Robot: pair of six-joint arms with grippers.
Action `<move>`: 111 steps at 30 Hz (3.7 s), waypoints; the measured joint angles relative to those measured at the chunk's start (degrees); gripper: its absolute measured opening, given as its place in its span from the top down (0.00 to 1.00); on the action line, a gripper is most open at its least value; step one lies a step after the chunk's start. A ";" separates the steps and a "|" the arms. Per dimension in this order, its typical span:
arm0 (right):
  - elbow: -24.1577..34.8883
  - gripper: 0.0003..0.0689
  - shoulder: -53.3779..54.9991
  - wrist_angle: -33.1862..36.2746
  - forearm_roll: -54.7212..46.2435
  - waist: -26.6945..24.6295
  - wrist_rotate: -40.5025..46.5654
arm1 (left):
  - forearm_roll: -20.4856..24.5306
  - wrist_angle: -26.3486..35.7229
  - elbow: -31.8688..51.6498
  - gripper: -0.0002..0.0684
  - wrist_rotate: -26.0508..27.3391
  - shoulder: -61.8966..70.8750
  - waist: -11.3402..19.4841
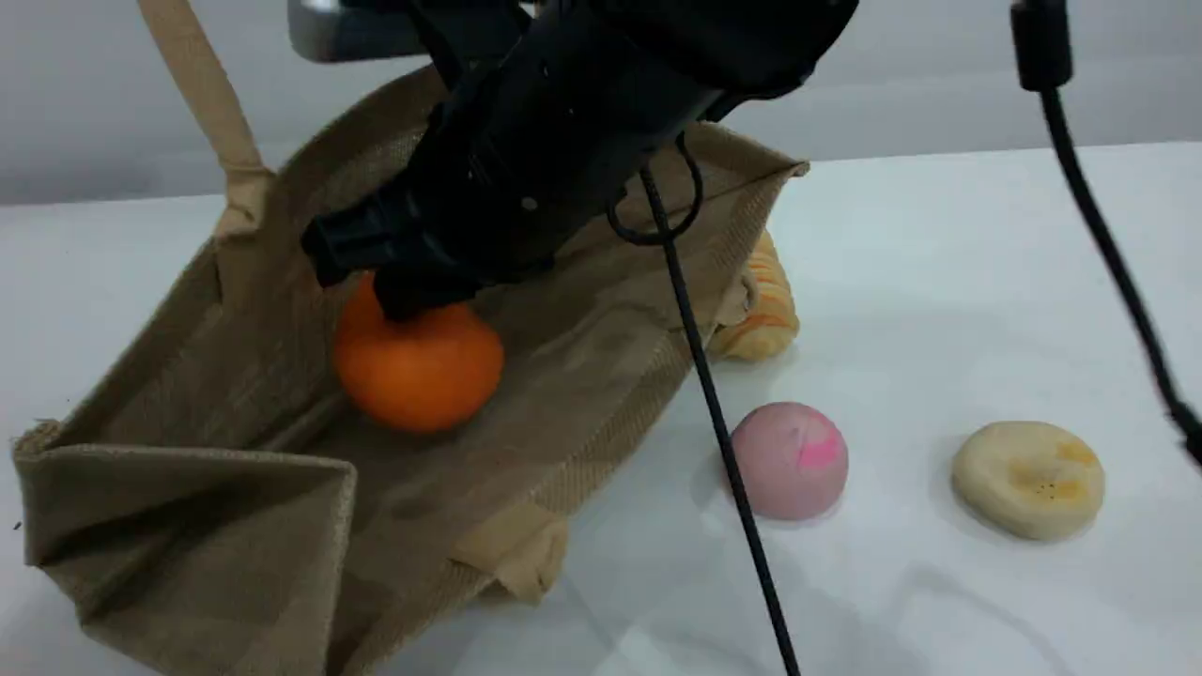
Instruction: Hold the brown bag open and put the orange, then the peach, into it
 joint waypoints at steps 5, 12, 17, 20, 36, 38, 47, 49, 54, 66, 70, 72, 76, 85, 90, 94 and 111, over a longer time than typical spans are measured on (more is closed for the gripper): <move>0.00 0.37 -0.96 3.45 -0.30 -0.13 -1.75 | 0.00 0.00 0.00 0.89 0.00 0.00 0.00; 0.25 0.29 -7.06 14.93 -4.81 -3.66 -0.44 | 0.00 0.06 0.00 0.89 0.00 0.00 0.00; 3.67 0.34 -14.00 22.76 -12.62 -8.13 5.12 | 0.05 0.06 0.00 0.89 0.00 0.00 0.00; 7.73 0.35 -18.34 23.04 -18.30 -11.79 9.63 | 0.05 0.06 0.00 0.89 0.00 0.00 0.00; 28.41 0.35 -20.53 3.24 -21.47 -15.95 11.16 | 0.24 0.01 0.00 0.89 0.00 0.00 0.00; 28.50 0.35 -19.67 1.57 -21.62 -15.95 11.16 | 0.24 0.01 0.00 0.89 0.00 0.00 0.00; 28.60 0.35 -12.20 -8.92 -22.40 -15.95 10.97 | 0.24 0.01 0.00 0.89 0.00 0.00 0.00; 28.60 0.35 -10.18 -10.25 -22.50 -15.95 10.08 | 0.24 0.01 0.00 0.89 0.00 0.00 0.00; 28.60 0.35 -5.70 -15.20 -22.50 -15.95 10.08 | 0.24 0.01 0.00 0.89 0.00 0.00 0.00; 28.60 0.35 -4.84 -12.66 -22.45 -15.63 10.32 | 0.24 0.01 0.00 0.89 0.00 0.00 0.00; 28.60 0.35 -4.89 -11.17 -22.45 -15.59 10.32 | 0.19 0.01 0.00 0.89 -0.05 0.00 0.00; 28.60 0.35 -4.89 -11.43 -22.45 -15.59 10.32 | 0.19 0.01 0.00 0.89 -0.05 0.00 0.00; 28.60 0.35 -4.89 -11.43 -22.45 -15.55 10.67 | 0.19 0.01 0.00 0.89 -0.11 0.00 0.00; 28.60 0.35 -4.57 -13.63 -22.25 -11.33 10.74 | 0.13 0.01 0.00 0.89 -0.32 0.00 0.00; 28.60 0.35 -3.16 -15.41 -22.17 -11.56 10.74 | 0.09 0.01 0.00 0.89 -0.32 0.00 0.00; 28.60 0.35 -1.14 -15.52 -22.17 -11.56 10.74 | 0.09 0.01 0.00 0.89 -0.32 0.00 0.00; 28.60 0.97 -2.20 -13.62 -22.54 -11.73 9.89 | 0.06 0.01 0.00 0.89 -0.32 0.00 0.00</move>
